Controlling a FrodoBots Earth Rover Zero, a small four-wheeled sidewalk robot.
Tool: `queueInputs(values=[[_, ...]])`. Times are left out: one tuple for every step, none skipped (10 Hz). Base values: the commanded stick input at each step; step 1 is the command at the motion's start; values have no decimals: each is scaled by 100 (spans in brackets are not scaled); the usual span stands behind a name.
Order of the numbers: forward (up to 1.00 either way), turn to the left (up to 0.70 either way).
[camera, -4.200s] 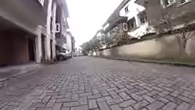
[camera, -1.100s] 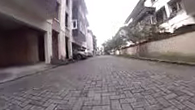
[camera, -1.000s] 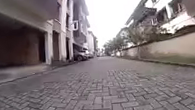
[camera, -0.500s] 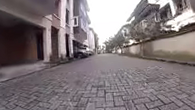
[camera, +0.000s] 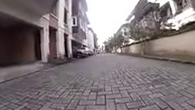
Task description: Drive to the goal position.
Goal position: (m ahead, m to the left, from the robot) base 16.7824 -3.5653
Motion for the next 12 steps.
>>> queueInputs(values=[[70,0],[70,0],[70,0],[70,0],[70,0],[70,0],[70,0],[70,0],[70,0],[70,0],[70,0],[70,0]])
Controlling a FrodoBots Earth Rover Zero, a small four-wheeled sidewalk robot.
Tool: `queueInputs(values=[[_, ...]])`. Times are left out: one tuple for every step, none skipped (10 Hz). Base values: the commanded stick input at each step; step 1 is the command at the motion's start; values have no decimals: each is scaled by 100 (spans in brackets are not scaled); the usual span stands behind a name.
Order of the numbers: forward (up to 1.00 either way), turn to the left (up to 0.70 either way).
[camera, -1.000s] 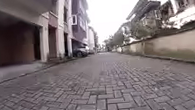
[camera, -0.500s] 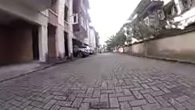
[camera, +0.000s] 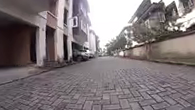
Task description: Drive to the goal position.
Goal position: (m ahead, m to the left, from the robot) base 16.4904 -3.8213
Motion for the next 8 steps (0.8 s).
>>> queueInputs(values=[[70,0],[70,0],[70,0],[70,0],[70,0],[70,0],[70,0],[70,0]])
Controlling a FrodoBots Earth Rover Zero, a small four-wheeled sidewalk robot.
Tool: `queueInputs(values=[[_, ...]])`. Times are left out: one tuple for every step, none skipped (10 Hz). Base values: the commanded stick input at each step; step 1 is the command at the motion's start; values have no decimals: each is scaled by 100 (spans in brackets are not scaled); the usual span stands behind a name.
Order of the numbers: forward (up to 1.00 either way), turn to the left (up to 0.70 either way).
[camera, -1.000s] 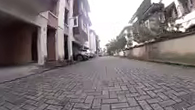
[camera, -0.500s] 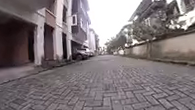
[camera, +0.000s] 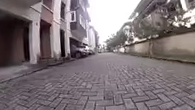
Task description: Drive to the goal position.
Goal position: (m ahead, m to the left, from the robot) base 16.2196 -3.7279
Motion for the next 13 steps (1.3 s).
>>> queueInputs(values=[[70,0],[70,0],[70,0],[70,0],[70,0],[70,0],[70,0],[70,0],[70,0],[70,0],[70,0],[70,0],[70,0]])
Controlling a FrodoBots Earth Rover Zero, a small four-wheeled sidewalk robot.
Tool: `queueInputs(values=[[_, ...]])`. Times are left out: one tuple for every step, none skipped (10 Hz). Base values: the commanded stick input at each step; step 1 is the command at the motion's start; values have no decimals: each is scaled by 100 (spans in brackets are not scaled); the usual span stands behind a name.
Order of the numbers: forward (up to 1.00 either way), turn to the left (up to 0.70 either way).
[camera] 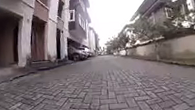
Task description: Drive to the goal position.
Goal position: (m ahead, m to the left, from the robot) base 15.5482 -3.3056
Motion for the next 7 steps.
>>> queueInputs(values=[[70,0],[70,0],[70,0],[70,0],[70,0],[70,0],[70,0]])
